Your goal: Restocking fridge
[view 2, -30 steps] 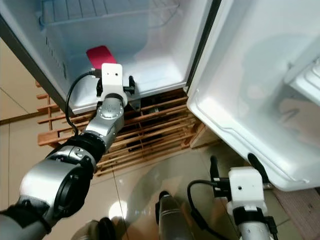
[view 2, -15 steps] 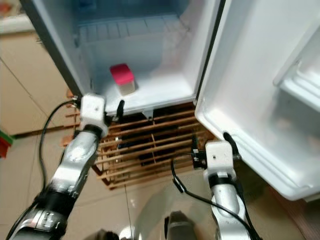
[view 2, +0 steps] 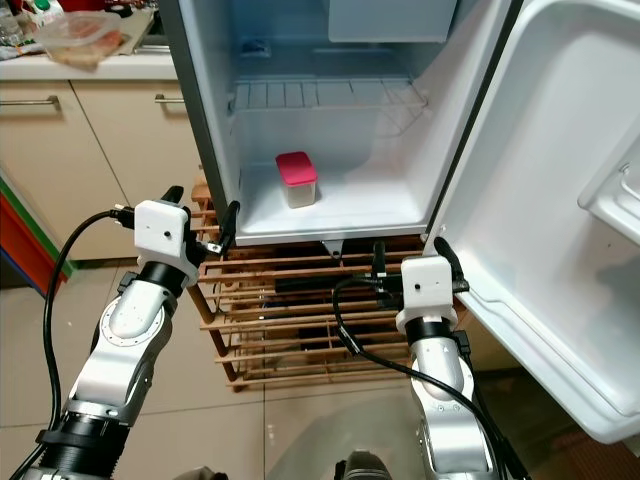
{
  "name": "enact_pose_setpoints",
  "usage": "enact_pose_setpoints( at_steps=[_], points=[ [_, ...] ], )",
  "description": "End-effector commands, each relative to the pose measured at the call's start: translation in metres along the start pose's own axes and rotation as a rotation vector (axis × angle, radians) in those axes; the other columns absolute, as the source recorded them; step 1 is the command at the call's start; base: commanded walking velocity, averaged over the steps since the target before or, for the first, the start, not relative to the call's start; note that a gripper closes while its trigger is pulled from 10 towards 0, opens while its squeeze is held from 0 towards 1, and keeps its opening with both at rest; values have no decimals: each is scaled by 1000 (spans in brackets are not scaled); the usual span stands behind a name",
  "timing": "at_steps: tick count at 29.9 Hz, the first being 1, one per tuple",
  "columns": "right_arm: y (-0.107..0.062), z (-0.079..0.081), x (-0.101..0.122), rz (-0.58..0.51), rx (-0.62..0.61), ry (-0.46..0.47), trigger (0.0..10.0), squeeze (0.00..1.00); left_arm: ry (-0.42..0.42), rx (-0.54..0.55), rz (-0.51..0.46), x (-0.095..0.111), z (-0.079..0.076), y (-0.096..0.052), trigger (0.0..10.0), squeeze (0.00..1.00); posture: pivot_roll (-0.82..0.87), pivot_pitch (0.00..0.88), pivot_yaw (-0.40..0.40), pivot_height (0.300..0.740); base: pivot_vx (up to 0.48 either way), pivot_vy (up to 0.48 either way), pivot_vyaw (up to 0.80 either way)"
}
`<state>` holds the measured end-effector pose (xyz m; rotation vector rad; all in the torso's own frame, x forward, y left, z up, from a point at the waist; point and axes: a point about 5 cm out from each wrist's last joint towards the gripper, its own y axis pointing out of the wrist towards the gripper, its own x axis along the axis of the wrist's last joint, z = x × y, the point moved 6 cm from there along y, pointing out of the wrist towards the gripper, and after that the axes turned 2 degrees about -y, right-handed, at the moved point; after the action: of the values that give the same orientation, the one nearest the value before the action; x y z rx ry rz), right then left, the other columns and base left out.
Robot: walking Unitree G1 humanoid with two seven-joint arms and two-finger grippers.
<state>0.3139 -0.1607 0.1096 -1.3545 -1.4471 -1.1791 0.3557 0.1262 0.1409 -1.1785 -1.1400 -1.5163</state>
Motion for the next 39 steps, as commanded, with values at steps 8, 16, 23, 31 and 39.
enact_pose_setpoints(
  at_steps=[8,16,23,31,39],
  points=[
    [4,-8,-4,4,-49,38,10000,0,-17,48,103,-21,9,7,10000,0,-114,0,6,727,0,0,0],
    [4,-9,-5,4,-58,35,10000,0,-31,39,99,-19,4,12,10000,0,-121,0,10,727,-204,0,0],
    [3,-9,-7,11,-54,29,10000,0,-35,40,92,-16,4,15,10000,0,-123,0,9,727,-252,0,0],
    [2,-8,-8,13,-52,25,10000,0,-37,40,89,-15,3,19,10000,0,-126,0,9,727,-250,0,0],
    [2,-16,-6,6,-56,-1,10000,0,-70,8,82,-14,-10,24,10000,0,-166,0,3,727,-122,0,0]
  ],
)
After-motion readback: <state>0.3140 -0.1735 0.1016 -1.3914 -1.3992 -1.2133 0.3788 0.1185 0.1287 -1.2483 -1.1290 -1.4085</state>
